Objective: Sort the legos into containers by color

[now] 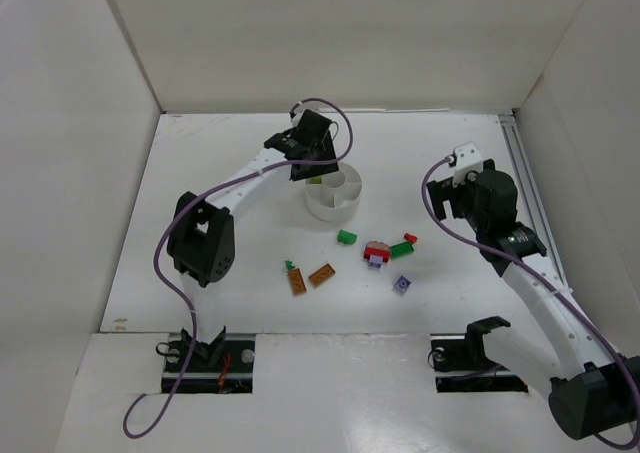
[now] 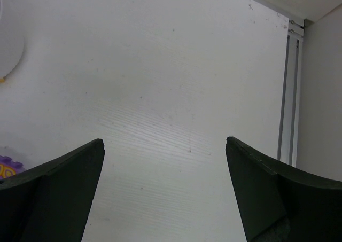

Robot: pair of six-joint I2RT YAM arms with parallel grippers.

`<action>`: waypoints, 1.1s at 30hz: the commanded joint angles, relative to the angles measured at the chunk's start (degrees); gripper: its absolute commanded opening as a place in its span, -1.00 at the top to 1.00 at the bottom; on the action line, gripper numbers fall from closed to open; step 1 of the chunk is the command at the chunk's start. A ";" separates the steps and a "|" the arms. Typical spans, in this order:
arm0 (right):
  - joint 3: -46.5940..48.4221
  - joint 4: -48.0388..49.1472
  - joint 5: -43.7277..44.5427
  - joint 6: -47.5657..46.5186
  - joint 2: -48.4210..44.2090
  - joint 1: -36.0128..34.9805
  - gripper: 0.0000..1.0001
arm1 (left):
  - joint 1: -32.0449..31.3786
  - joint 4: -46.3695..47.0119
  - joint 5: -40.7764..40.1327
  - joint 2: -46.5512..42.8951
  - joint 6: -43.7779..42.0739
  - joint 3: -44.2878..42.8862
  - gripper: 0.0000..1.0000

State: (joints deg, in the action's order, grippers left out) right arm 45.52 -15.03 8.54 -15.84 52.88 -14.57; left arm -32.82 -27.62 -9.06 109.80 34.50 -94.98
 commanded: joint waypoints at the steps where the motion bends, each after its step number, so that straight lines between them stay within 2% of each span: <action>1: -0.69 0.96 -2.19 -1.56 -1.81 0.42 -0.99 | -0.32 -0.51 -0.43 -3.97 -0.93 -1.44 -0.24; 6: -1.21 2.11 -11.59 -6.12 -1.21 0.42 -0.99 | -0.32 3.00 -2.45 -14.05 -1.45 5.31 -0.87; 8: -1.22 2.72 -16.77 -7.27 0.11 -0.81 -0.99 | -0.32 4.41 -2.45 -17.50 -1.45 10.83 -1.00; 11: -1.84 3.86 -16.98 -7.90 2.04 -7.03 -0.99 | -0.32 5.64 -2.98 -24.18 1.08 16.39 -1.00; 12: -1.84 3.86 -14.01 -7.90 2.57 -11.66 -0.99 | -0.32 6.17 -2.98 -25.85 1.79 20.58 -1.00; 15: -1.84 4.91 -8.64 -7.90 5.47 -18.98 -0.99 | -0.32 6.69 -4.03 -32.61 4.86 29.54 -1.00; 16: -1.84 5.44 -8.62 -7.90 6.17 -23.27 -0.99 | -0.32 6.70 -4.04 -34.11 5.66 31.68 -1.00; 19: -1.84 6.85 -7.40 -9.13 9.77 -29.27 -0.99 | -0.32 6.70 -3.42 -39.74 8.46 39.13 -1.00; 23: -1.22 8.17 -13.88 -15.53 16.01 -39.02 -0.99 | -0.84 6.17 -1.66 -45.28 9.80 46.63 -1.00; 29: 2.91 9.13 -16.53 -19.76 29.63 -44.31 -0.99 | -0.84 3.80 -1.66 -52.48 13.48 52.08 -1.00; 33: 4.57 10.36 -17.58 -21.95 32.45 -44.32 -0.99 | -0.84 3.27 -1.66 -55.04 13.49 53.49 -1.00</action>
State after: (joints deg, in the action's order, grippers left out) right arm 46.15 -9.26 -6.90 -34.54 84.95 -58.67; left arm -33.39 -24.38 -10.52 57.28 46.50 -42.35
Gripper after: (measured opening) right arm 0.994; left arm 0.997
